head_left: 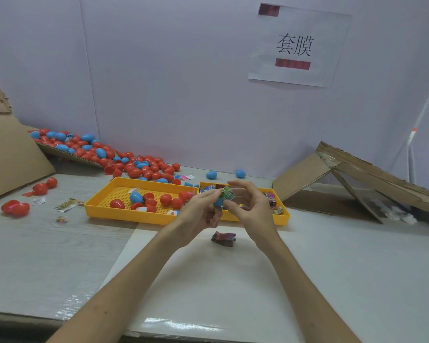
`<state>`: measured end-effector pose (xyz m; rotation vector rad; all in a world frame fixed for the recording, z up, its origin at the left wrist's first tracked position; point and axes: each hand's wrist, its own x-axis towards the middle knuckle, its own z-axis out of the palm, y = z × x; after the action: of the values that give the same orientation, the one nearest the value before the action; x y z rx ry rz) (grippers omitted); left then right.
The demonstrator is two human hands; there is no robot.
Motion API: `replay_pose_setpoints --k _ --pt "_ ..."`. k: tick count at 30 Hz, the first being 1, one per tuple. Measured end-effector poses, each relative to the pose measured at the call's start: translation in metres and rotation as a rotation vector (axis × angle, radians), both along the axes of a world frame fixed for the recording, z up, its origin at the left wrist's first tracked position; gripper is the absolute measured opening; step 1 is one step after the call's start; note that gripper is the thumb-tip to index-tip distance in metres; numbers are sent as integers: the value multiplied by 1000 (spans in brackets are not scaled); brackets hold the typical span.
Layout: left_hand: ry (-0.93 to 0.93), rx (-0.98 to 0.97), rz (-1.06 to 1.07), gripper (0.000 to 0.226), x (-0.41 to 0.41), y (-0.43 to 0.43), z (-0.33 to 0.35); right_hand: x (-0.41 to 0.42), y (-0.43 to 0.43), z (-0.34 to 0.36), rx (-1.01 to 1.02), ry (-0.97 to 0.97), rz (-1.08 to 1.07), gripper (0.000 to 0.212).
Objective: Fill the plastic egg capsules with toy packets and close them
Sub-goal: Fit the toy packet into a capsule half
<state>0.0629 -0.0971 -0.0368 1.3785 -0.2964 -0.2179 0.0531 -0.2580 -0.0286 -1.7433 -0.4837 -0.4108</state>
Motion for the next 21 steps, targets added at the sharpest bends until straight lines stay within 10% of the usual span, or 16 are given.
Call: replay_pose_setpoints --k 21 --pt "37 14 50 43 -6 -7 4 -4 8 -2 51 -90 -5 44"
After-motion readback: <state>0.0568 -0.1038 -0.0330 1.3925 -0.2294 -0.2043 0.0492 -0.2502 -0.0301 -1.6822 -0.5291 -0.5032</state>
